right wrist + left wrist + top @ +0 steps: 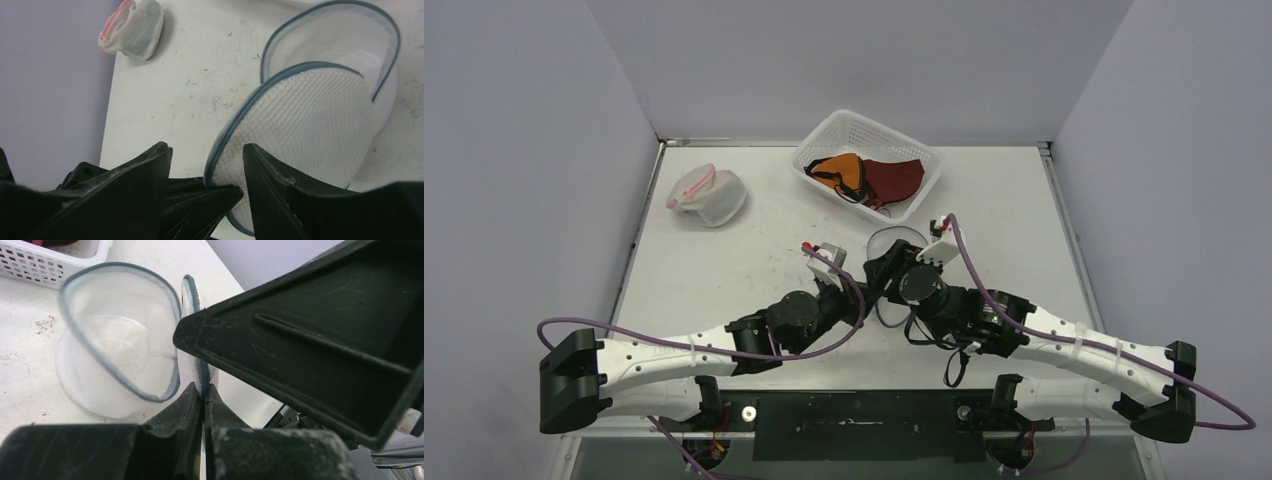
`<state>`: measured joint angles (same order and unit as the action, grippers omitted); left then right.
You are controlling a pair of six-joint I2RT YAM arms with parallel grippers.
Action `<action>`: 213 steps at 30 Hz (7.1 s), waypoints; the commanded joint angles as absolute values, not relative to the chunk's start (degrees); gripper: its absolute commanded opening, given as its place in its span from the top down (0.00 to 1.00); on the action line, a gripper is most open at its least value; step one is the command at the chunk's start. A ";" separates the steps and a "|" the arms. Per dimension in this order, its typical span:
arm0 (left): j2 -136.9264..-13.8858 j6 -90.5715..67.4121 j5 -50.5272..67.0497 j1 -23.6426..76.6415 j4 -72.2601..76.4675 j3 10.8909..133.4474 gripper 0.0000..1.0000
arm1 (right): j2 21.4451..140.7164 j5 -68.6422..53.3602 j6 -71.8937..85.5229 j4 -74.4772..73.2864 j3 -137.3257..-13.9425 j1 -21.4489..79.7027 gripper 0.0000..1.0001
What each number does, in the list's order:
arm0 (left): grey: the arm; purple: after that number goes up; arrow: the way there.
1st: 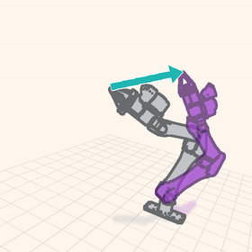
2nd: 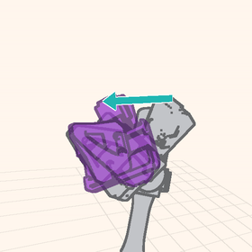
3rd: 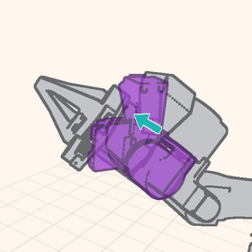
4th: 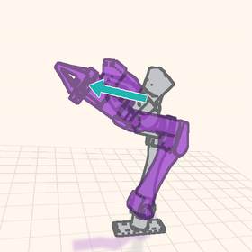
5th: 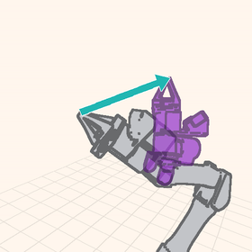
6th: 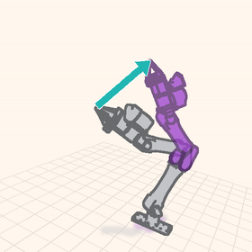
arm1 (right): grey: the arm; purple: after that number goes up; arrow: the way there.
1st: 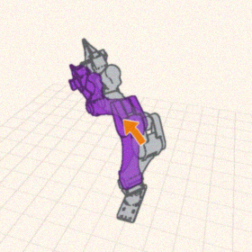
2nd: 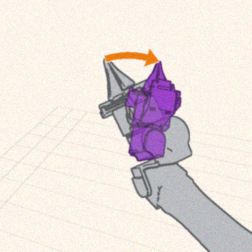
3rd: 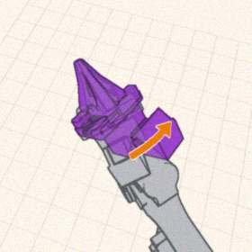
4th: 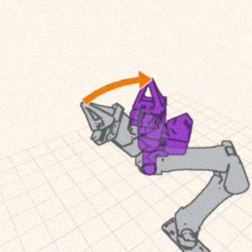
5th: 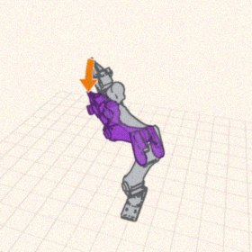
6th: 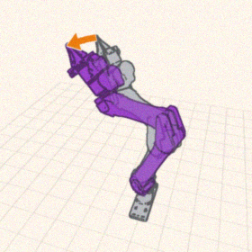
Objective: Unzip the laundry bag and remove the bra
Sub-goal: Close the laundry bag at the center of the board, then adjust the laundry bag at the center of the board.
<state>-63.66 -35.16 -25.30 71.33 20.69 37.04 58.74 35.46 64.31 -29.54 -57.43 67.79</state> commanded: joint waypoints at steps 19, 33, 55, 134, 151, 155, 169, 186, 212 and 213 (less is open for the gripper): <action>-63.94 -38.45 -19.58 68.10 18.09 45.36 1.00 | 26.67 43.05 54.10 -28.63 -36.20 67.59 0.23; -69.50 -41.83 14.84 52.23 25.89 44.27 1.00 | 13.52 44.49 56.80 -13.70 -18.26 67.59 0.23; -67.59 -55.29 18.62 47.90 41.70 35.21 1.00 | 20.60 34.91 61.57 4.49 -8.54 57.68 0.29; -34.42 -44.54 -2.74 41.05 -1.85 23.12 0.04 | 45.13 -18.10 36.99 -8.24 -19.38 35.40 0.95; -57.65 -31.91 -3.29 54.10 -3.72 31.09 0.04 | 43.60 -22.11 36.07 -8.62 -18.76 32.84 0.95; -61.19 -29.82 -2.62 54.43 -5.48 33.23 0.03 | 43.28 -22.65 35.79 -8.96 -18.74 32.44 0.95; -73.17 -30.94 3.73 54.78 -1.46 35.44 0.34 | 43.03 -25.05 37.53 -6.41 -17.34 31.95 0.95; -65.90 -50.58 19.97 54.77 20.46 27.01 1.00 | 32.09 -27.51 50.23 1.91 -15.77 31.99 0.95; -92.74 -79.67 21.35 57.20 74.19 14.67 1.00 | 16.42 -11.03 50.33 -20.69 -15.89 32.03 0.95; -92.73 -79.19 20.30 57.13 73.19 14.19 1.00 | 16.55 -10.54 50.52 -19.86 -15.16 32.07 0.95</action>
